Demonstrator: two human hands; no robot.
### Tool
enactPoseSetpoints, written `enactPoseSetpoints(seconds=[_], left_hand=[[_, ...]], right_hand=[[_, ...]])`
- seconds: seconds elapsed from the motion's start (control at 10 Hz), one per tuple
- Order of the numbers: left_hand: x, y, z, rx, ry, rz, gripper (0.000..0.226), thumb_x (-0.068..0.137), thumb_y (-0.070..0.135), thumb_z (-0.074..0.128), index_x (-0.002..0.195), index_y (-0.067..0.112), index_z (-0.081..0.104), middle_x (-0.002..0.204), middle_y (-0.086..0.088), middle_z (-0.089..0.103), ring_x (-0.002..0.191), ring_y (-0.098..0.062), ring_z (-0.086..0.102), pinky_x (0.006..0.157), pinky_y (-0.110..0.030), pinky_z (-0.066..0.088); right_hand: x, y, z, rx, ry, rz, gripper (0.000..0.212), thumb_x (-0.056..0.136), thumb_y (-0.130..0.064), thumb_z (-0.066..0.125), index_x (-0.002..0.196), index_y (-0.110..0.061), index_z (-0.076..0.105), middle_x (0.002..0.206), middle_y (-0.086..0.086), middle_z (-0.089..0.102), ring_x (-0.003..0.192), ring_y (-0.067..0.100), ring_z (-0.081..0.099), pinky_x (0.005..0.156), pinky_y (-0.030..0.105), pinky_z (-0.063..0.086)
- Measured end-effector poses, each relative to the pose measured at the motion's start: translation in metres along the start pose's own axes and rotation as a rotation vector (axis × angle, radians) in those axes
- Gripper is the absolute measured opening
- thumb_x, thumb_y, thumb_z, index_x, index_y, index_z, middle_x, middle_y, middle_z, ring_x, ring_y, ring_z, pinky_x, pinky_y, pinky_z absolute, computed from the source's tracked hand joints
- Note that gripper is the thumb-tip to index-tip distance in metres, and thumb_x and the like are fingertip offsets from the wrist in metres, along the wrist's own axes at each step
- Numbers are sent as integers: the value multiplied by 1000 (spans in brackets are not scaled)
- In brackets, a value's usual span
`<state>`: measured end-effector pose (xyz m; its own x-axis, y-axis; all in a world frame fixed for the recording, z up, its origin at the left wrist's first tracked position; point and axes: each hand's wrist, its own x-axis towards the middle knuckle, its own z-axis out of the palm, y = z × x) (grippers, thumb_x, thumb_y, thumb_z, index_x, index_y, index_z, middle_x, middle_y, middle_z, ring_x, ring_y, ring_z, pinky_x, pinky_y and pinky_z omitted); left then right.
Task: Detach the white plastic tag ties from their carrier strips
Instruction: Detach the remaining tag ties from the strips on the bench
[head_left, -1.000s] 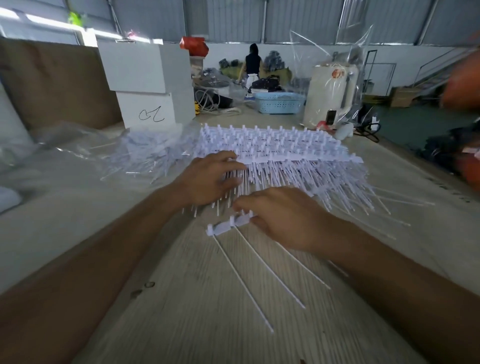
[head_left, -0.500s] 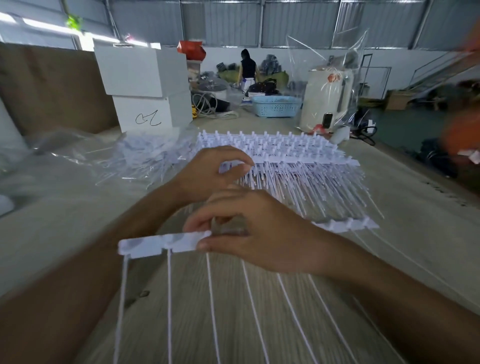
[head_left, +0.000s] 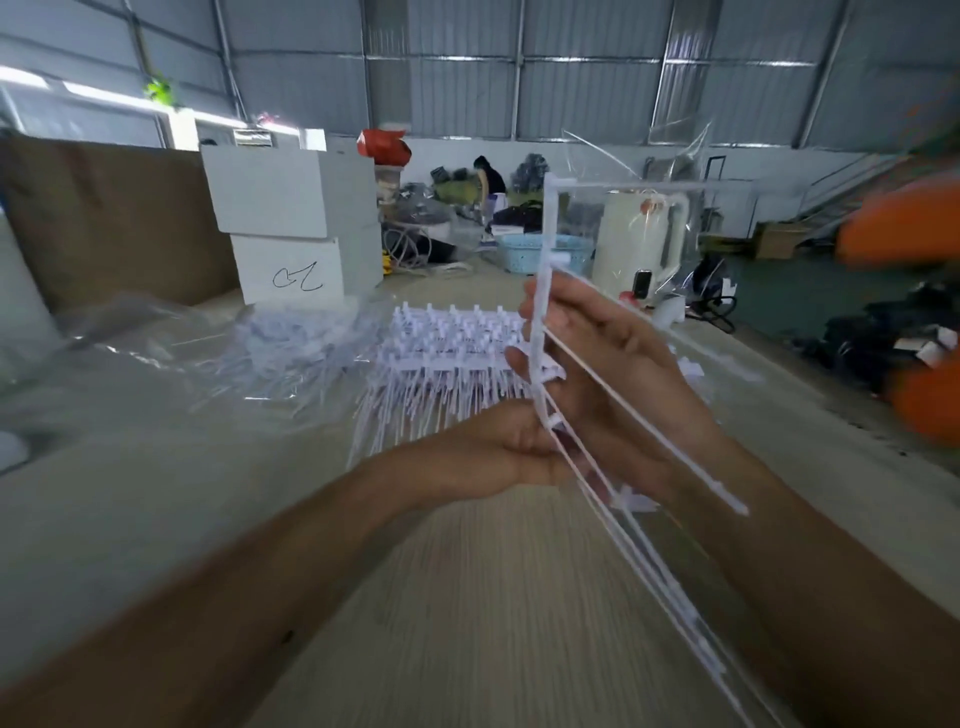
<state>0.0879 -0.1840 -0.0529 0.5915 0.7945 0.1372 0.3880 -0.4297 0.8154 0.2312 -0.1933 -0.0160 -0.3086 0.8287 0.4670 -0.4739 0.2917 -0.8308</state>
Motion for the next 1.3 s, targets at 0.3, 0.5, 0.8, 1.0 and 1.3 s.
enactPoseSetpoints(seconds=[0.3, 0.5, 0.8, 1.0, 1.3], left_hand=[[-21, -22, -46, -164, 46, -58, 30, 81, 54, 74, 90, 26, 70, 82, -4, 69, 74, -32, 60, 73, -50, 55], [-39, -24, -95, -346, -42, -68, 25, 96, 27, 61, 112, 9, 66, 69, -19, 56, 45, -14, 51, 44, -24, 50], [-45, -22, -110, -471, -2, 145, 42, 94, 20, 65, 134, 17, 53, 127, -21, 65, 51, -13, 62, 36, -16, 37], [-37, -20, -93, 333, 13, -105, 29, 92, 27, 71, 117, 42, 65, 125, 6, 69, 92, -23, 71, 76, -40, 61], [-27, -29, -73, 595, 71, -62, 23, 100, 39, 54, 111, 57, 65, 115, 18, 65, 101, -1, 59, 93, -33, 48]], right_hand=[[9, 0, -65, 103, -193, 76, 32, 90, -2, 58, 118, -13, 69, 102, 0, 66, 96, 15, 66, 89, 38, 56], [5, 3, -109, -212, -292, 347, 13, 84, 1, 66, 92, -3, 76, 122, 20, 67, 115, 40, 64, 95, 53, 55], [3, -15, -145, -612, -455, 460, 41, 93, 2, 62, 129, -17, 67, 113, 10, 71, 86, 22, 67, 62, 25, 52], [7, -18, -154, -774, -216, 420, 35, 94, 13, 51, 97, -14, 71, 93, 6, 72, 77, 21, 68, 62, 31, 56], [13, -17, -144, -536, 241, 129, 29, 85, 9, 46, 78, -10, 66, 71, 16, 64, 57, 26, 58, 49, 27, 46]])
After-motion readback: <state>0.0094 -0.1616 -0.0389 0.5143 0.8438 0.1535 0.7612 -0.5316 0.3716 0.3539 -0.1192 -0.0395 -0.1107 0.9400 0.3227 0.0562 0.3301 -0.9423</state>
